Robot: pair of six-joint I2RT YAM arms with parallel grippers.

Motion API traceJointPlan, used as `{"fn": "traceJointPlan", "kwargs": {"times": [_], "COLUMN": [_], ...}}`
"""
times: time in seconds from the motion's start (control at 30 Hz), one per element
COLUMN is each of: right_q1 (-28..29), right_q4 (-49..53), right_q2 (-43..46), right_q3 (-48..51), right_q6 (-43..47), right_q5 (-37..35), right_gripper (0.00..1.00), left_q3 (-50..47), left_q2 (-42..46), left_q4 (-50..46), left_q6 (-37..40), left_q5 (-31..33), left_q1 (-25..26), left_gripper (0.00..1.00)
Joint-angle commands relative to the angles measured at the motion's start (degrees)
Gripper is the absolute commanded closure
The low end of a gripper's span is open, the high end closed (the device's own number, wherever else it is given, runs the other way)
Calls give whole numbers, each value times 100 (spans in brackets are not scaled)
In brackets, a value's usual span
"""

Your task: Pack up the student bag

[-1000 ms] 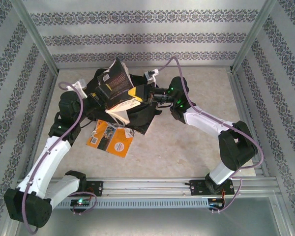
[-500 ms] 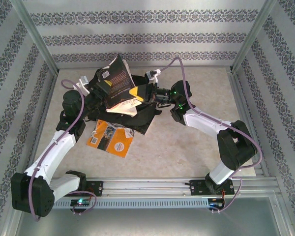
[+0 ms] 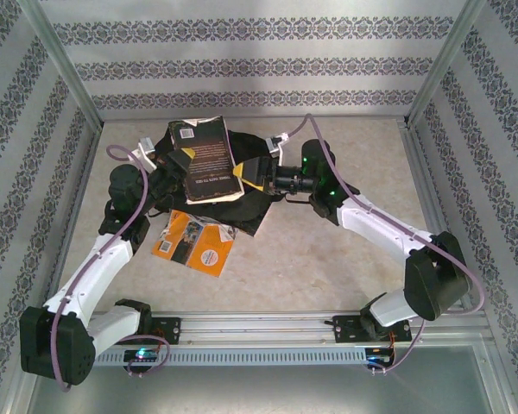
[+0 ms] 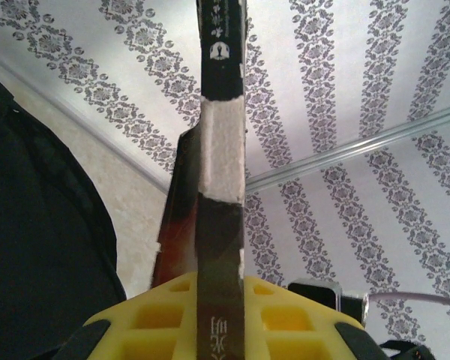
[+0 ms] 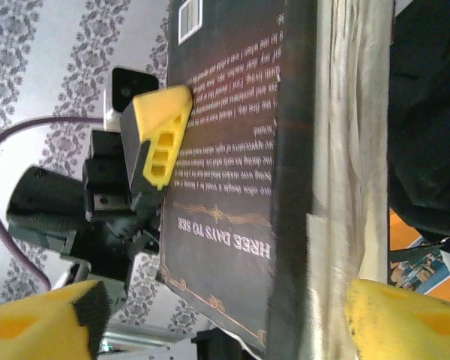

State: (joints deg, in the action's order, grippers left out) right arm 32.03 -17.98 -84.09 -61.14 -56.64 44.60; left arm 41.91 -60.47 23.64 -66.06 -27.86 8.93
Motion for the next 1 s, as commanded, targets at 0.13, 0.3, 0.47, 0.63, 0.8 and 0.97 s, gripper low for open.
{"fn": "traceJointPlan", "kwargs": {"times": [0.13,0.3,0.47,0.63,0.8,0.97], "right_q1": [-73,-33,-21,-103,-135,-165], "right_q4": [838,-105,-2138,-2711,-2006,-261], "right_q2": [-550,-1095,-1399,-1311,-1040,-771], "right_q3": [-688,-928,-916,-770,-666,-928], "right_q6": [550,-48,-1276,-1608,-1067,194], "right_q5": [43,729,1303,1409,1564,1699], "right_gripper": [10,11,26,68,96,98], "left_q3": [-43,-92,-182,-149,-90,23], "left_q2": [233,337,344,420,340,124], "left_q4": [1356,1554,1578,923,845,1058], "left_q6": [-217,-539,-600,-164,24,107], "left_q5": [-564,-740,-922,-985,-1231,-1859], "left_q1": [10,11,4,0,-5,-7], "left_gripper": [100,100,100,98,82,73]}}
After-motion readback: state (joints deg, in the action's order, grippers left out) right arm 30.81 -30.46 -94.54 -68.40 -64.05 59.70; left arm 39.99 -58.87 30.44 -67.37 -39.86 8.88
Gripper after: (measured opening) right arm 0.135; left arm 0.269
